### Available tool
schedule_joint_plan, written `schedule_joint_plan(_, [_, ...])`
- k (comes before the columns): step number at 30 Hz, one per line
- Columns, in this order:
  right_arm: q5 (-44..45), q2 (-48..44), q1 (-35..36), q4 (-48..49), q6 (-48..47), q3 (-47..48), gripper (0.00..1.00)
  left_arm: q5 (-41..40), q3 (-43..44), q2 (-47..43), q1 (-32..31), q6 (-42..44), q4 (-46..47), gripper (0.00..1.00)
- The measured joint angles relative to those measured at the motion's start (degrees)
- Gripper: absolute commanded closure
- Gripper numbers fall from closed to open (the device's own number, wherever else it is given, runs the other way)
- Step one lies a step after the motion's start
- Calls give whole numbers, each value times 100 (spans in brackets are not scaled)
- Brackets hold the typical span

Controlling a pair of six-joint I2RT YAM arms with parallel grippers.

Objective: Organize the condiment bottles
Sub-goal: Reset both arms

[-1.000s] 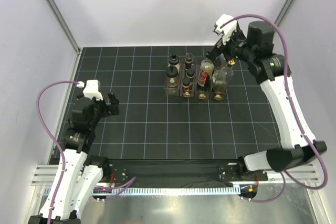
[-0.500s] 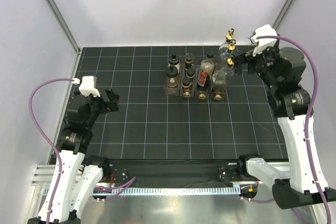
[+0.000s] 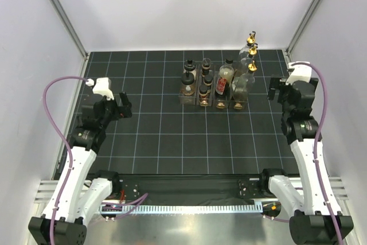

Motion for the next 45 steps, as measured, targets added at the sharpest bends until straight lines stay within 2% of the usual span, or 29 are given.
schedule_joint_plan(5, [505, 90, 0, 262, 330, -636, 0, -164, -4, 219, 4, 4, 59, 0])
schedule_joint_plan(14, [1095, 190, 0, 664, 953, -809, 0, -323, -210, 184, 4, 76, 188, 0])
schedule_joint_plan(45, [1113, 173, 0, 837, 988, -1058, 0, -400, -232, 116, 4, 155, 245, 0])
